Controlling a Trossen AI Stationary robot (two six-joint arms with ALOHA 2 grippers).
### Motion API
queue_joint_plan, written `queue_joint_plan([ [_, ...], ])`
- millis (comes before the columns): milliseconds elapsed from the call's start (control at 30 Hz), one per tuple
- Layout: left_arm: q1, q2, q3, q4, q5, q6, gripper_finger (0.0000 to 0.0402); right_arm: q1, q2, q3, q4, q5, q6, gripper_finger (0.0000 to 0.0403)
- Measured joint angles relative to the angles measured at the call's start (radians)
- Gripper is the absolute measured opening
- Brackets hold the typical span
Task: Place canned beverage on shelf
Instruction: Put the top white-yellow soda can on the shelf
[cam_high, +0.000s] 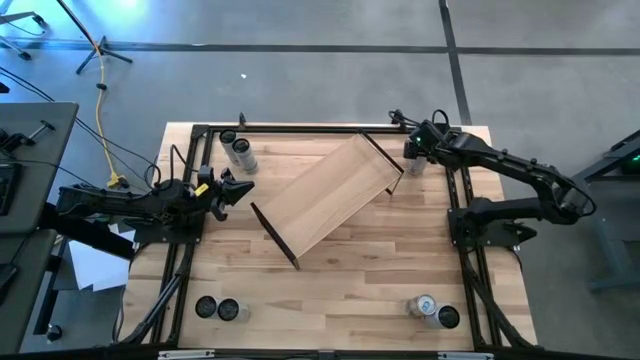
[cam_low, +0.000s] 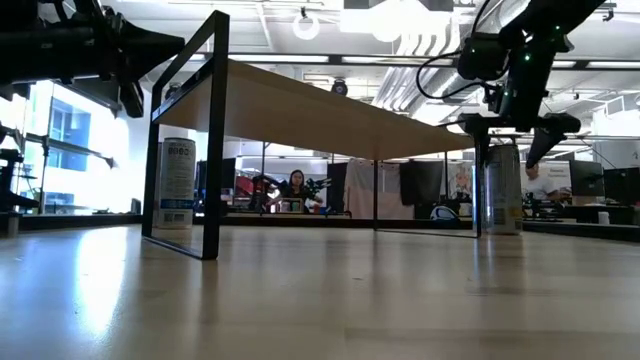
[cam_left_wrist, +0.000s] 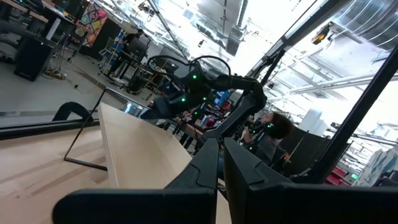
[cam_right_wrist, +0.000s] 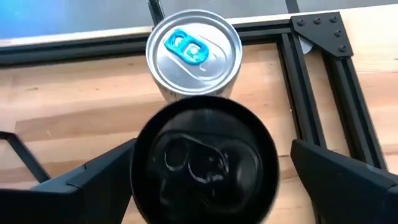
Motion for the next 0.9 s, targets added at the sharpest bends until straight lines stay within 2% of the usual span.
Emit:
queue_joint_plan([
  [233,0.0,0.0,0.0,0.0,0.0,0.0,0.0,-0.001,0.0,-0.015,0.009,-0.004,-0.003,0.0382],
  [700,0.0,0.0,0.0,0.0,0.0,0.0,0.0,0.002,-0.003,-0.014,0.009,-0.018,-0.036,0.0242],
  [900,0.0,0.0,0.0,0.0,0.0,0.0,0.0,0.04,-0.03,0.043,-0.112,-0.079,-0.115,0.0241],
])
